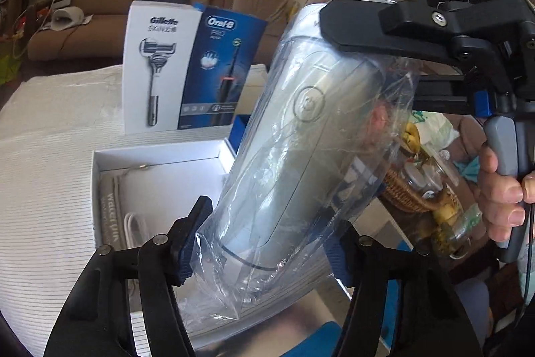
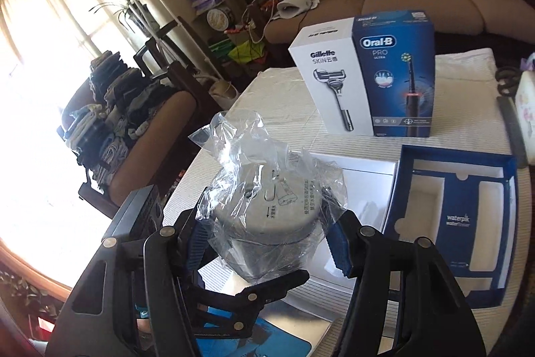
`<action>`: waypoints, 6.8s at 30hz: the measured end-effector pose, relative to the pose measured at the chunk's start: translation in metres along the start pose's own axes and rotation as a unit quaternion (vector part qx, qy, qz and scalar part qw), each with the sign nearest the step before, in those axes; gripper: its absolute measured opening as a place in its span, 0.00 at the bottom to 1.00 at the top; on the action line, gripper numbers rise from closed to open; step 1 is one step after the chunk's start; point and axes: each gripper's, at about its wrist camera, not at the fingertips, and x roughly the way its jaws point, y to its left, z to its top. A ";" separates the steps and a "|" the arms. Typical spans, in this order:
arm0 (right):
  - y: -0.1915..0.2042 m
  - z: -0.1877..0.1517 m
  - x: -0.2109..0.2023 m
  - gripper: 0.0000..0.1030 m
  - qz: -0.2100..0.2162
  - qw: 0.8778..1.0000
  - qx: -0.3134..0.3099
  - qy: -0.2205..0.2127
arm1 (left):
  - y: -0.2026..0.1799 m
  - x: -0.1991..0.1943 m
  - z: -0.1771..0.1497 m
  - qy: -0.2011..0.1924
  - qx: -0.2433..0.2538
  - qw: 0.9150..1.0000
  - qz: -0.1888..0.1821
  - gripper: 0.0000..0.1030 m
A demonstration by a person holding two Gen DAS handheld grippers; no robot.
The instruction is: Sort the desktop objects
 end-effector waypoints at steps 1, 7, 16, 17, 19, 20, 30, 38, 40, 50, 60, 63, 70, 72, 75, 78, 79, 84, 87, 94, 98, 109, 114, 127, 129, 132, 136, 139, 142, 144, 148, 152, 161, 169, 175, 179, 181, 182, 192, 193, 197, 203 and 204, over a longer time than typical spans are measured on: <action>-0.006 0.001 -0.006 0.57 0.003 1.000 0.006 -0.005 | -0.009 0.002 0.004 0.004 0.007 1.000 -0.001 0.58; -0.047 0.008 -0.043 0.57 0.011 0.998 0.046 -0.034 | -0.060 0.019 0.030 0.037 0.027 0.999 -0.006 0.52; -0.138 0.016 -0.027 0.58 0.046 0.988 0.145 -0.022 | -0.086 0.078 0.047 0.113 0.008 0.993 0.030 0.49; -0.148 0.015 -0.020 0.58 0.051 0.987 0.153 -0.018 | -0.083 0.084 0.045 0.119 -0.001 0.992 0.031 0.48; -0.163 0.014 -0.003 0.58 0.054 0.985 0.163 -0.004 | -0.077 0.097 0.042 0.130 -0.013 0.991 0.035 0.48; -0.170 0.014 0.004 0.58 0.053 0.985 0.166 0.002 | -0.076 0.102 0.040 0.135 -0.016 0.990 0.037 0.49; -0.212 0.009 0.073 0.61 0.043 0.977 0.198 0.061 | -0.067 0.126 0.029 0.172 -0.017 0.982 0.079 0.51; -0.193 0.017 0.050 0.68 -0.046 0.990 0.121 0.063 | -0.066 0.112 0.026 0.163 -0.027 0.984 0.072 0.50; -0.193 0.015 0.044 0.68 -0.033 0.988 0.136 0.062 | -0.062 0.109 0.026 0.161 -0.036 0.984 0.061 0.50; -0.209 -0.022 0.070 0.56 0.044 0.969 0.233 0.073 | -0.087 0.092 0.027 0.155 -0.004 0.987 0.052 0.51; -0.197 0.000 0.036 0.55 -0.015 0.983 0.177 0.042 | -0.079 0.095 0.025 0.160 0.010 0.984 0.081 0.51; -0.194 0.011 0.029 0.55 -0.035 0.985 0.164 0.036 | -0.077 0.097 0.023 0.163 0.014 0.982 0.099 0.51; -0.182 0.003 0.048 0.55 -0.126 0.984 0.095 0.084 | -0.064 0.093 0.023 0.151 -0.005 0.982 0.110 0.56; -0.185 -0.001 0.053 0.55 -0.129 0.983 0.095 0.088 | -0.062 0.094 0.024 0.153 -0.005 0.981 0.120 0.56; -0.187 -0.003 0.055 0.55 -0.126 0.984 0.096 0.084 | -0.062 0.097 0.025 0.156 0.016 0.977 0.142 0.57; -0.184 -0.005 0.060 0.55 -0.144 0.983 0.074 0.092 | -0.056 0.102 0.024 0.161 0.018 0.974 0.157 0.57; -0.183 -0.006 0.062 0.55 -0.148 0.982 0.072 0.094 | -0.054 0.102 0.023 0.165 0.018 0.973 0.159 0.57; -0.165 -0.004 0.043 0.56 -0.136 0.986 0.067 0.068 | -0.036 0.062 0.032 0.129 0.000 0.981 0.142 0.57; -0.139 0.003 0.028 0.57 -0.104 0.992 0.058 0.046 | -0.013 0.022 0.036 0.102 -0.014 0.984 0.147 0.69; -0.075 0.011 0.052 0.58 -0.067 0.995 0.035 0.063 | 0.035 0.010 0.003 0.133 -0.048 0.977 0.157 0.69; -0.068 0.005 0.056 0.58 -0.050 0.995 0.059 0.056 | 0.028 0.051 -0.014 0.175 -0.039 0.974 0.136 0.69; -0.093 -0.005 0.017 0.58 -0.059 0.994 0.077 0.044 | 0.020 0.132 -0.023 0.253 -0.023 0.955 0.155 0.53; -0.100 -0.011 0.014 0.58 -0.052 0.994 0.082 0.046 | 0.028 0.140 -0.027 0.264 -0.055 0.954 0.132 0.20; -0.094 -0.031 0.023 0.60 0.038 0.991 0.123 0.043 | 0.030 0.020 -0.003 0.101 -0.191 0.975 -0.054 0.19; -0.084 -0.030 0.024 0.60 0.052 0.990 0.123 0.042 | 0.023 0.006 -0.004 0.084 -0.207 0.970 -0.095 0.20; -0.066 -0.028 0.020 0.60 0.075 0.989 0.120 0.040 | 0.008 -0.005 -0.003 0.065 -0.216 0.966 -0.126 0.20; -0.047 -0.026 0.009 0.68 0.053 0.992 0.107 0.044 | -0.019 -0.011 -0.001 0.040 -0.195 0.974 -0.104 0.20; -0.043 -0.028 0.002 0.68 0.029 0.993 0.101 0.052 | -0.036 -0.016 0.000 0.026 -0.180 0.979 -0.092 0.20; -0.047 -0.031 -0.006 0.66 0.012 0.993 0.102 0.055 | -0.056 -0.011 0.005 0.018 -0.172 0.981 -0.085 0.20; -0.052 -0.032 -0.014 0.54 0.002 0.994 0.101 0.051 | -0.064 -0.007 0.007 0.014 -0.174 0.981 -0.086 0.20; -0.073 -0.030 -0.032 0.46 -0.018 0.993 0.109 0.042 | -0.080 0.015 0.015 0.021 -0.181 0.978 -0.097 0.20; -0.096 -0.024 -0.053 0.46 -0.051 0.992 0.107 0.037 | -0.107 0.042 0.032 0.044 -0.145 0.985 -0.083 0.36; -0.165 -0.001 -0.061 0.46 -0.134 0.982 0.116 0.058 | -0.117 0.071 0.050 0.085 -0.107 0.990 -0.035 0.59; -0.199 0.005 0.008 0.46 -0.195 0.966 0.093 0.144 | -0.088 0.081 0.045 0.100 -0.097 0.990 0.000 0.59; -0.209 0.000 0.050 0.46 -0.258 0.945 0.052 0.194 | -0.076 0.081 0.044 0.106 -0.072 0.992 0.021 0.59; -0.210 0.000 0.060 0.45 -0.262 0.943 0.048 0.200 | -0.074 0.082 0.042 0.109 -0.065 0.992 0.021 0.59; -0.212 0.002 0.061 0.45 -0.261 0.943 0.051 0.201 | -0.072 0.083 0.040 0.110 -0.068 0.991 0.018 0.59; -0.212 0.001 0.060 0.45 -0.262 0.942 0.052 0.203 | -0.071 0.083 0.039 0.111 -0.070 0.991 0.016 0.59; -0.203 0.032 0.026 0.47 -0.219 0.965 0.072 0.123 | -0.073 0.077 0.043 0.105 -0.061 0.993 0.015 0.59; -0.201 0.036 0.026 0.47 -0.217 0.967 0.066 0.117 | -0.074 0.077 0.044 0.105 -0.060 0.993 0.014 0.59; -0.201 0.047 0.044 0.47 -0.209 0.969 0.047 0.123 | -0.078 0.077 0.042 0.107 -0.050 0.993 0.010 0.59; -0.199 0.042 0.080 0.39 -0.277 0.944 -0.021 0.180 | -0.082 0.080 0.041 0.113 -0.031 0.993 0.010 0.59; -0.201 0.041 0.081 0.37 -0.286 0.940 -0.026 0.184 | -0.082 0.080 0.041 0.114 -0.031 0.993 0.009 0.59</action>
